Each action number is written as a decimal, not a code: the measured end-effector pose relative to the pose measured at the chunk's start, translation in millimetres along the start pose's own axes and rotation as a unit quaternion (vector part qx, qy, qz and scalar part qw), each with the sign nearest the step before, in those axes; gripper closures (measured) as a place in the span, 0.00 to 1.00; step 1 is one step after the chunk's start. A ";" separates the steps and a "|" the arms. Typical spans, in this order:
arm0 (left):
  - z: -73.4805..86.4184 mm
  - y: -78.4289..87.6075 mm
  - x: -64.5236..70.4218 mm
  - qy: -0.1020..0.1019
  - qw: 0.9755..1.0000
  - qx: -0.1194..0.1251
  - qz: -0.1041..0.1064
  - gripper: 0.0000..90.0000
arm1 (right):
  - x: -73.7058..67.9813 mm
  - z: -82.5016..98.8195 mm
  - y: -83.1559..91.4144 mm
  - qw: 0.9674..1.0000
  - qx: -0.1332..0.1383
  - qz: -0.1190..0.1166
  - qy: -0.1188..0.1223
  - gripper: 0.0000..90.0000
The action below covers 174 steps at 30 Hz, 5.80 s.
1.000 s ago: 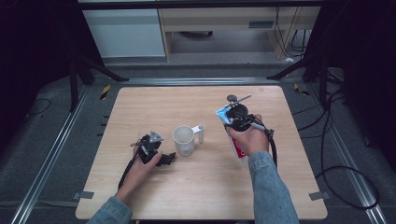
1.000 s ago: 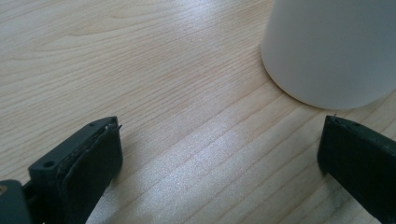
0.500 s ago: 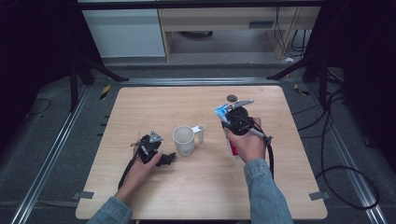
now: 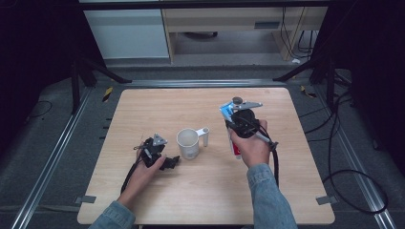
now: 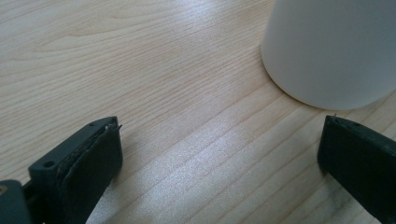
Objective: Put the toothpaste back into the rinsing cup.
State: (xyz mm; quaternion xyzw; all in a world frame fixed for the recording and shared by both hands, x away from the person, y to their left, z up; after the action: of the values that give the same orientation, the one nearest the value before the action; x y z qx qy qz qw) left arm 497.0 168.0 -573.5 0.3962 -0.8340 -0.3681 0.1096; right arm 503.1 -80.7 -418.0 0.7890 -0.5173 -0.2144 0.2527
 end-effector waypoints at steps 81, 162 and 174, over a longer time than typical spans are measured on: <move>-0.3 -0.2 0.1 0.002 1.000 0.001 0.000 0.00 | -69.7 -99.3 20.0 0.984 0.175 -0.035 -0.027 0.82; -0.4 -0.4 -0.3 -0.001 1.000 0.000 0.001 0.00 | -118.7 -26.1 -46.6 0.981 0.156 -0.094 -0.060 0.82; -0.4 -0.3 -0.3 -0.001 1.000 0.000 0.001 0.00 | -116.4 -12.7 -54.1 0.982 0.150 -0.094 -0.071 0.82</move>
State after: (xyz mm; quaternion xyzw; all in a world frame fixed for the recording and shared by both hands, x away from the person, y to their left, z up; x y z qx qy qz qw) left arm 497.6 167.9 -573.4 0.3948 -0.8347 -0.3681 0.1094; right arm 505.6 47.4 -432.8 0.8461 -0.4835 -0.2124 0.0726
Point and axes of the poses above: each handheld gripper's, and its own axes: y roughly backward along the jaws, z roughly out of its underside, x roughly to its right, the point moved 9 cm from there along -y, roughly forward along the jaws, and after that the axes turned 7 degrees about -y, right-handed, at the moved point
